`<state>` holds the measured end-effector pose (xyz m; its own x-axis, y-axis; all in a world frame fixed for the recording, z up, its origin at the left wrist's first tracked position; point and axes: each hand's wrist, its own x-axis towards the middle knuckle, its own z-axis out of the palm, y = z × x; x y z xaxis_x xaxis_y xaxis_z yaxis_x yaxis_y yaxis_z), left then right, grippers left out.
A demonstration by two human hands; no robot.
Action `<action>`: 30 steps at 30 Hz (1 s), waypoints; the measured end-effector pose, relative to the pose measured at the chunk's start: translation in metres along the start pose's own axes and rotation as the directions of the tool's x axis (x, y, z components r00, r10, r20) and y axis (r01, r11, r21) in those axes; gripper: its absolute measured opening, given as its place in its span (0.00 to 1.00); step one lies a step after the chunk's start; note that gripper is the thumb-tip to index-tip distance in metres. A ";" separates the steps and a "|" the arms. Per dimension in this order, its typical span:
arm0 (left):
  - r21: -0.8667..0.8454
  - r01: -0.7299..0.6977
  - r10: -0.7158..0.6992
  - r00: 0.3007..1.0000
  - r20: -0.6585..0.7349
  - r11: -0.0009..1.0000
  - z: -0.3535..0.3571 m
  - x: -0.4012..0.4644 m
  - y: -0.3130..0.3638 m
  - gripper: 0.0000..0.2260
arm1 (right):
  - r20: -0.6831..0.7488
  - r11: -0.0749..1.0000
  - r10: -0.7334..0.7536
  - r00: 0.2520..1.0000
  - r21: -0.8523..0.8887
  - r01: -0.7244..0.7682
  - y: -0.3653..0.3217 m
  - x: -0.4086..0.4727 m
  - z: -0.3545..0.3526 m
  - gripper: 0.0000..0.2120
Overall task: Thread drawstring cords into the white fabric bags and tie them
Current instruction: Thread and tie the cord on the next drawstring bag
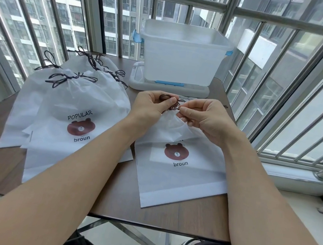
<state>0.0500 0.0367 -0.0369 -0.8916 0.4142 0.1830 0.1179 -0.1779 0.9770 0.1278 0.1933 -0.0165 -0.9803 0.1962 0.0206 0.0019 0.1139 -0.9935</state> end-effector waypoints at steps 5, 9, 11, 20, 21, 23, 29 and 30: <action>-0.050 0.013 -0.012 1.000 0.021 0.999 0.001 -0.003 0.002 0.06 | -0.092 0.996 -0.053 0.994 -0.075 0.046 -0.001 0.000 0.007 0.03; -0.039 -0.022 0.023 1.000 0.020 0.999 -0.001 -0.004 0.003 0.07 | -0.088 1.000 -0.016 0.996 0.019 0.018 0.000 0.002 0.014 0.07; -0.025 -0.042 0.042 0.999 0.023 0.999 -0.001 -0.003 0.002 0.07 | -0.122 0.999 -0.034 0.992 0.025 0.037 0.000 0.002 0.015 0.08; 0.131 -0.184 0.174 0.981 0.087 0.974 -0.002 -0.002 -0.002 0.05 | -0.228 0.986 -0.119 0.966 -0.143 0.088 0.007 0.008 0.021 0.09; 0.138 -0.194 0.181 0.978 0.102 0.971 -0.002 -0.002 -0.002 0.05 | -0.222 0.985 -0.102 0.970 -0.161 0.067 0.008 0.009 0.023 0.07; 0.140 -0.200 0.185 0.976 0.111 0.970 -0.002 -0.001 -0.003 0.06 | -0.182 0.985 -0.040 0.983 -0.174 0.008 0.009 0.010 0.025 0.06; 0.160 -0.208 0.195 0.976 0.092 0.965 -0.001 -0.001 -0.002 0.06 | -0.053 0.982 0.110 0.993 0.160 -0.100 0.010 0.011 0.016 0.16; 0.168 -0.215 0.202 0.975 0.093 0.962 -0.002 -0.001 -0.002 0.06 | -0.011 0.964 0.128 0.992 0.235 -0.121 0.010 0.010 0.012 0.16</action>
<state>0.0499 0.0353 -0.0394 -0.8047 0.4511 0.3859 0.3788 -0.1105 0.9189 0.1154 0.1851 -0.0276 -0.9699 0.2195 -0.1051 0.0747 -0.1425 -0.9870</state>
